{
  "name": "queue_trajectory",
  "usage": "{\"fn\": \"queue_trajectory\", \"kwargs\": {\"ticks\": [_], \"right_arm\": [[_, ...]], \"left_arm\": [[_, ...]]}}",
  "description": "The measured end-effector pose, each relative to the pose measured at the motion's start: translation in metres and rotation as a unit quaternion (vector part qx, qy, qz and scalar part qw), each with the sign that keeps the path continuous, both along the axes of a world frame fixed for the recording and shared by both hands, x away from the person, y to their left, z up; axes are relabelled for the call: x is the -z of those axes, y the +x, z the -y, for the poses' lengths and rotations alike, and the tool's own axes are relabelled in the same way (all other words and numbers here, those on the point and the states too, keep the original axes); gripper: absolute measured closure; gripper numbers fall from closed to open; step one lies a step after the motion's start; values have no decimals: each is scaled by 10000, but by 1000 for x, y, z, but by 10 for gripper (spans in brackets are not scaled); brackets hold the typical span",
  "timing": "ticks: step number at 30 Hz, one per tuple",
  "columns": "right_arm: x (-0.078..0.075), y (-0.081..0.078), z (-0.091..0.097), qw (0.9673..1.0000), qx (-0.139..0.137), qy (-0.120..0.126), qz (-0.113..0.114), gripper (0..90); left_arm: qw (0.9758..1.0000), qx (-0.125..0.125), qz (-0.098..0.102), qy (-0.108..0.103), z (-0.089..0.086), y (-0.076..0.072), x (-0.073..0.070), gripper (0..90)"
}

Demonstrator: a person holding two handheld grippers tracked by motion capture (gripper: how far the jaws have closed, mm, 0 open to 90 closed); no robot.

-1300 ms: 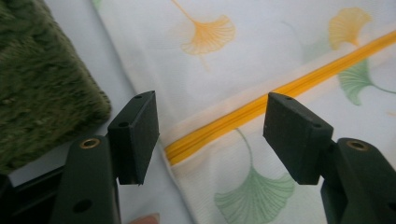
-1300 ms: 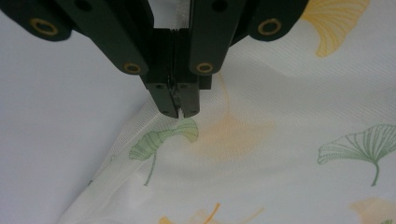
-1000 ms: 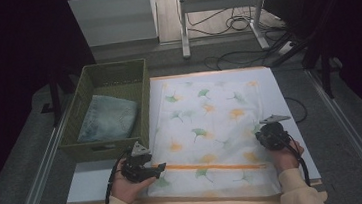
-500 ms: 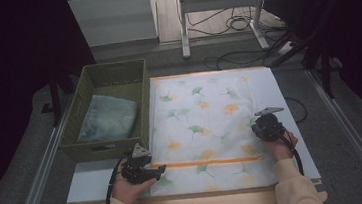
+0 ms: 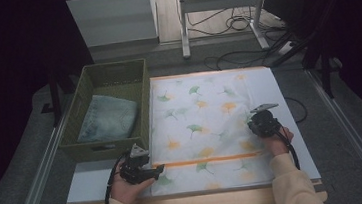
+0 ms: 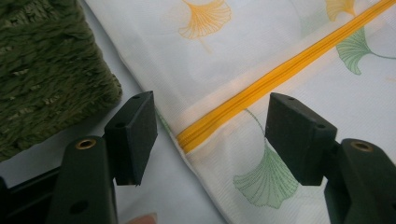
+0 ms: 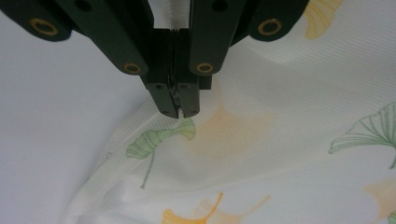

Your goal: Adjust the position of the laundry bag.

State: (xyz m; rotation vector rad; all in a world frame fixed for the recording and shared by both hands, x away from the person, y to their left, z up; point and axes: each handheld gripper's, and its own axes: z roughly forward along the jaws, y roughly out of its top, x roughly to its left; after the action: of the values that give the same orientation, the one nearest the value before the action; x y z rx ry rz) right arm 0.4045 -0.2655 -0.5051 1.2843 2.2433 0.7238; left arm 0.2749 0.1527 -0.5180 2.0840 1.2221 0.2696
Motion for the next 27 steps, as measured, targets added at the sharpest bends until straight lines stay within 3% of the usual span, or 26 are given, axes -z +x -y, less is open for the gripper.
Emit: {"fn": "queue_trajectory", "kwargs": {"ticks": [7,11,17,27], "right_arm": [[0,-5,11,9999,137,58,-32,852],[-6,-10,17,9994,269,197,49,626],[-17,-23,33,9976,296,613,97,480],[-13,-65,54,9936,263,1089,115,406]], "left_arm": [[10000,46,16,-54,1,1,-3,333],[9999,99,29,-119,4,6,-4,327],[9996,172,84,-208,6,10,-7,322],[9989,220,228,-355,10,8,-18,313]]}}
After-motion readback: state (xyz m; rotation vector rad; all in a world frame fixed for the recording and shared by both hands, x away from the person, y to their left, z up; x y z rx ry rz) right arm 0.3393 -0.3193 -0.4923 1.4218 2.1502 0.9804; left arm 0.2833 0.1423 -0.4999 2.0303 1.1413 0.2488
